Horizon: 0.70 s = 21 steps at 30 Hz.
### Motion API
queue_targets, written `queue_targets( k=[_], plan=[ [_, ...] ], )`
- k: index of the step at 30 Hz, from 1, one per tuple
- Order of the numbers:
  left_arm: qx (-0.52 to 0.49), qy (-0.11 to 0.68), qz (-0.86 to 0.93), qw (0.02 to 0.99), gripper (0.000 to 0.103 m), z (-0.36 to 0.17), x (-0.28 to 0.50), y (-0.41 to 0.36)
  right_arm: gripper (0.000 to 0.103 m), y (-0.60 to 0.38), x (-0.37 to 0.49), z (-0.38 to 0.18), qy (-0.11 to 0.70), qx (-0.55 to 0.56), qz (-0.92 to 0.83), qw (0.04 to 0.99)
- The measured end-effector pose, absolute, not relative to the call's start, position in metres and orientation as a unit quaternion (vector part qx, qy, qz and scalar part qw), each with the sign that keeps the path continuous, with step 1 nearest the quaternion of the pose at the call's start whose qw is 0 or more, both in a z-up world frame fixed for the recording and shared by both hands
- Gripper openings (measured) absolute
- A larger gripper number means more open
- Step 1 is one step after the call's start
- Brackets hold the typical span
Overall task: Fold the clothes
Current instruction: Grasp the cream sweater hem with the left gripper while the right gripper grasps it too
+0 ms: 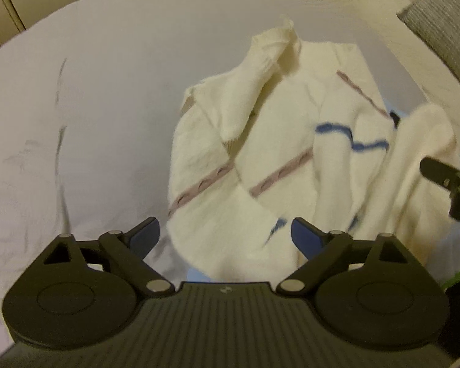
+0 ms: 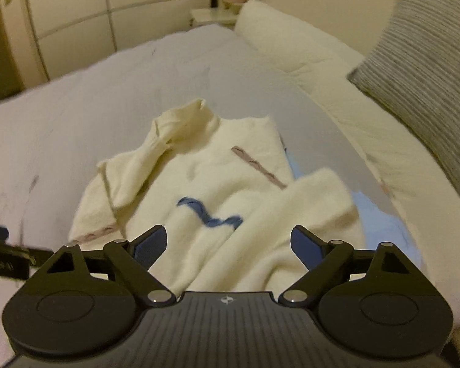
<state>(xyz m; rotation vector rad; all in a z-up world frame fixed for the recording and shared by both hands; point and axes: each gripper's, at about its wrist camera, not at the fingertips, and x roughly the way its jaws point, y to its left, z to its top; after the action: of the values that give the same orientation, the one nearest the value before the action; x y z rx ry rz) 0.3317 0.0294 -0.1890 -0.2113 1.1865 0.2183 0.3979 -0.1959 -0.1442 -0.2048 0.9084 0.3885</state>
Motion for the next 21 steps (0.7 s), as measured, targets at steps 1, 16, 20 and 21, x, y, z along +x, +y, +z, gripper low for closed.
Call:
queue_targets(
  k=[1, 16, 20, 21],
  plan=[
    [-0.104, 0.557, 0.103, 0.817, 0.076, -0.193, 0.338, 0.033, 0.089, -0.193, 0.407, -0.147, 0.438, -0.104, 0.189, 0.872],
    [-0.115, 0.550, 0.111, 0.820, 0.056, -0.261, 0.444, 0.087, 0.081, -0.162, 0.547, -0.200, 0.469, -0.160, 0.210, 0.843],
    [-0.125, 0.549, 0.107, 0.819, 0.053, -0.278, 0.468, 0.096, 0.080, -0.158, 0.577, -0.218, 0.478, -0.161, 0.207, 0.838],
    [-0.126, 0.548, 0.107, 0.820, 0.053, -0.281, 0.472, 0.097, 0.079, -0.158, 0.583, -0.221, 0.479, -0.160, 0.206, 0.838]
  ],
)
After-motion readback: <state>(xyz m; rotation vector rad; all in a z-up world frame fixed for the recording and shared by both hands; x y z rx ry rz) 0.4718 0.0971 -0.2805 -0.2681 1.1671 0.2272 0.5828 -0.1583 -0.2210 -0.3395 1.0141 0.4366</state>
